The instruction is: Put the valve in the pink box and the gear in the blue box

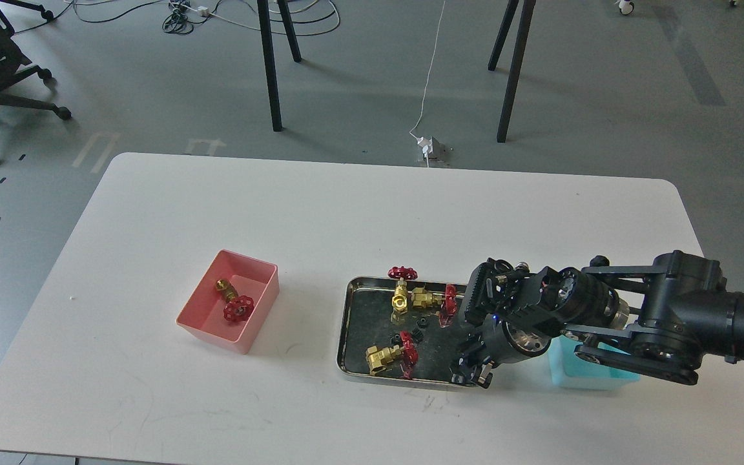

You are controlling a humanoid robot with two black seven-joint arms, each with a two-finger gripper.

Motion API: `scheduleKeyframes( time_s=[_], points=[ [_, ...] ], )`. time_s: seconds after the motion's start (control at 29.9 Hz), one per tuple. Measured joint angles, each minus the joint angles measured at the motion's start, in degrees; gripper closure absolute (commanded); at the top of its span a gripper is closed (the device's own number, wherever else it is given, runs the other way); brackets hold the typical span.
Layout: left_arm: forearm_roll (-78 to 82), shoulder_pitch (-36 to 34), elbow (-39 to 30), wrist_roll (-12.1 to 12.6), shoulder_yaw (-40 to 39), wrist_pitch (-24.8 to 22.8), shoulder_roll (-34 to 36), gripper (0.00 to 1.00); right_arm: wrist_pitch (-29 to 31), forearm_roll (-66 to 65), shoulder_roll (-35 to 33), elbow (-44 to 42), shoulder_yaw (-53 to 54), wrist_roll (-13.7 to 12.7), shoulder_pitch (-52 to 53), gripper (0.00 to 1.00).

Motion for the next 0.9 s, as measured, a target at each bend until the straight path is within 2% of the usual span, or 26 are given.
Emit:
scheduleKeyframes(
  time_s=[0.2, 0.33, 0.47, 0.67, 0.84, 0.9],
  points=[
    [0.0, 0.0, 0.3, 0.0, 0.3, -0.1, 0.0, 0.01, 0.0, 1.2, -2.0, 3.3, 5.9, -0.1, 1.2, 0.89],
    [0.0, 0.1, 0.9, 0.0, 0.3, -0.1, -0.3, 0.01, 0.0, 3.3, -10.2, 9.0, 12.3, -0.1, 1.3, 0.89],
    [0.0, 0.2, 1.1, 0.0, 0.3, -0.1, -0.4, 0.01, 0.0, 4.8, -21.8, 15.4, 14.7, -0.4, 0.0, 0.89],
    [0.0, -0.1, 1.7, 0.0, -0.1, 0.0, -0.5, 0.01, 0.0, 7.4, -34.4, 17.0, 15.1, -0.4, -5.1, 0.89],
    [0.1, -1.1, 2.1, 0.0, 0.0, 0.0, -0.4, 0.01, 0.0, 8.4, -36.5, 15.0, 15.2, -0.3, -8.1, 0.85],
    [0.1, -1.2, 2.4, 0.0, 0.0, -0.1, -0.4, 0.01, 0.0, 8.4, -35.9, 14.0, 15.2, -0.4, -8.6, 0.76]
  ],
)
